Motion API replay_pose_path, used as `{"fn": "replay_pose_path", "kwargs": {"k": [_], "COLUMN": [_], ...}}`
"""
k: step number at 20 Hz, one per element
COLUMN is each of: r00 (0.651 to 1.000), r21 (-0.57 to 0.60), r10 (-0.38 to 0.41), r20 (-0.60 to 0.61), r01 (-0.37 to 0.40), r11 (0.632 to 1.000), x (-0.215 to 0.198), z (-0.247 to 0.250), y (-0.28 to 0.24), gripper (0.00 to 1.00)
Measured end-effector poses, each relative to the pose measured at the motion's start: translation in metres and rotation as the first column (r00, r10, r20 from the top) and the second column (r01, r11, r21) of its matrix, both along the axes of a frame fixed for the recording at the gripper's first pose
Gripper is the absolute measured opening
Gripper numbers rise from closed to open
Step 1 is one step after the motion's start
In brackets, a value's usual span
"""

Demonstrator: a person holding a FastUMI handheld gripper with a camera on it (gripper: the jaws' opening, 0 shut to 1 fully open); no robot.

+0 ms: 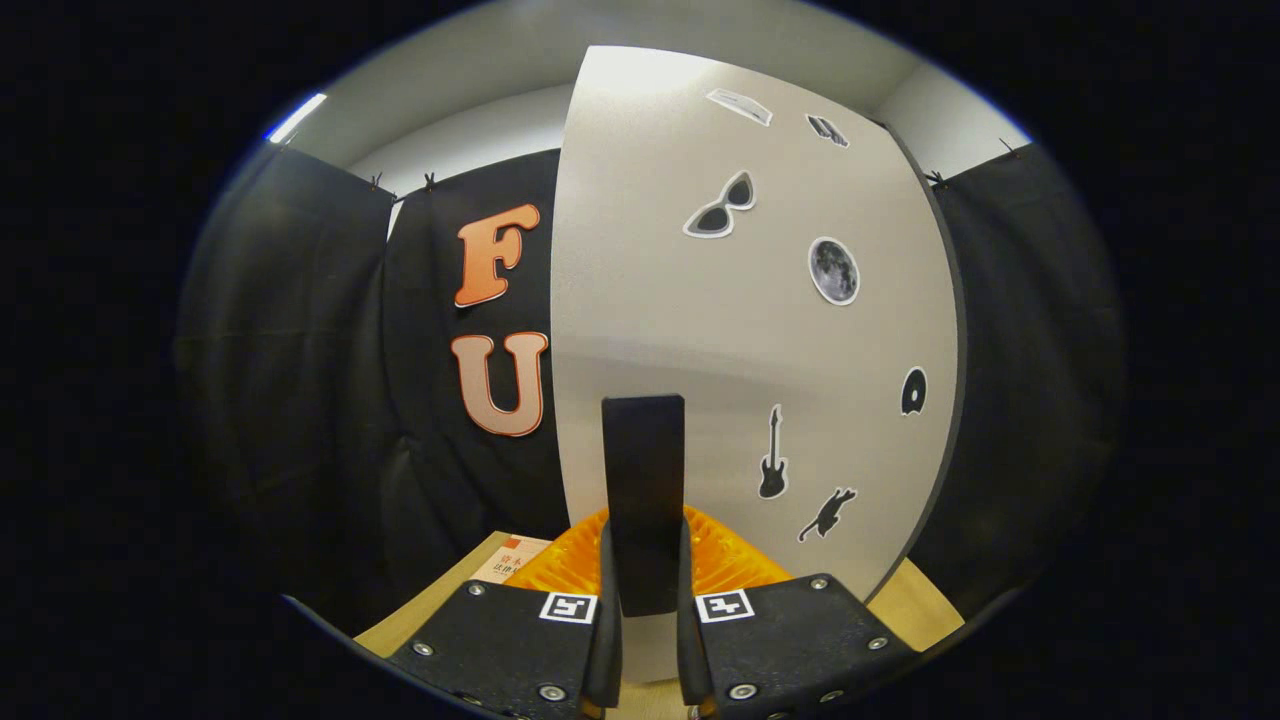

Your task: Open the shoe cabinet door, grab the shoes and put them into the shoe cabinet, then close the shoe cabinet door.

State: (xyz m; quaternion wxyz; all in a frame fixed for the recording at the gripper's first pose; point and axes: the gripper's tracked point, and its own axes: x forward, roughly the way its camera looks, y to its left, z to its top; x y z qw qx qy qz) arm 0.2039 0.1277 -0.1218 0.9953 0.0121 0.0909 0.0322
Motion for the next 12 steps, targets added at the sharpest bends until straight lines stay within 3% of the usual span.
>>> {"fn": "replay_pose_path", "kwargs": {"k": [7,12], "r00": [1.000,0.999], "r21": [0.023,0.053], "r10": [-0.010,0.047], "r20": [0.000,0.011], "r01": [0.010,-0.048], "r11": [1.000,0.997], "x": [-0.028,-0.047], "z": [0.003,0.003], "y": [-0.018,-0.031], "gripper": [0.22,0.22]}}
